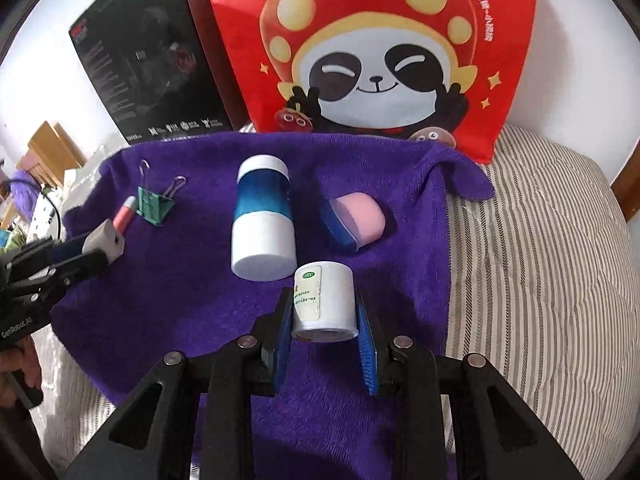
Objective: Organize rigid objects
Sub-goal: 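Place charger and tape roll on the towel and open both tools, then move both tools back toward the remaining items beside the towel, then grasp the grey-capped small bottle with left tool while right tool grasps clear pill bottle, then carry small bottle and pill bottle onto the towel and open both tools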
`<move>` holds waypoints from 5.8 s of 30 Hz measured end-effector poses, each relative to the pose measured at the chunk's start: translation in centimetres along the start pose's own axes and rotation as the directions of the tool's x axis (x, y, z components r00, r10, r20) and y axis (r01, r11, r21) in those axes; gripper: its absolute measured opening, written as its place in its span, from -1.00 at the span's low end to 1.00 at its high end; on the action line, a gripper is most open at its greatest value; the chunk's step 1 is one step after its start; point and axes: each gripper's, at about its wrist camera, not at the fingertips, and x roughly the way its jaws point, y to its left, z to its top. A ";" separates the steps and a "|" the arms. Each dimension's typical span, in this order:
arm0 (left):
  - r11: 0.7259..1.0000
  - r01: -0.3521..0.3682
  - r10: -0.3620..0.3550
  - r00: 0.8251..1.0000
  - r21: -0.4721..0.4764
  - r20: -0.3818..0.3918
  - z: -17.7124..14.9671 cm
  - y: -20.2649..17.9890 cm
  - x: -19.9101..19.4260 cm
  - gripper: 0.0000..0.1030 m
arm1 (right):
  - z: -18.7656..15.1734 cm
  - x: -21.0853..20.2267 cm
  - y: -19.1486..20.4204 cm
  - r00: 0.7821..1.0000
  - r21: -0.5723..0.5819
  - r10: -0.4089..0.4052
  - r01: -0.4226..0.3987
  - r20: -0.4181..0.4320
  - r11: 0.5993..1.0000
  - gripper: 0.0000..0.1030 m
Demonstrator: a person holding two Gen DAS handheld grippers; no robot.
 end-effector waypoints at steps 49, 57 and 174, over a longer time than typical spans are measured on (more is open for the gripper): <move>0.999 -0.041 0.041 0.998 -0.012 0.038 -6.4 -5.1 -7.5 1.00 | -5.8 -9.9 0.3 0.996 0.056 0.065 -0.068 0.059 0.996 1.00; 0.997 -0.035 0.034 0.999 0.064 0.017 -11.4 -6.5 -7.0 1.00 | -10.7 -12.5 0.5 0.994 0.110 0.088 -0.095 0.067 0.989 1.00; 1.000 0.015 -0.014 0.998 -0.014 0.056 -5.8 -0.7 -9.9 -0.55 | -6.9 -9.7 2.1 0.981 0.026 0.150 -0.154 0.122 0.988 -0.19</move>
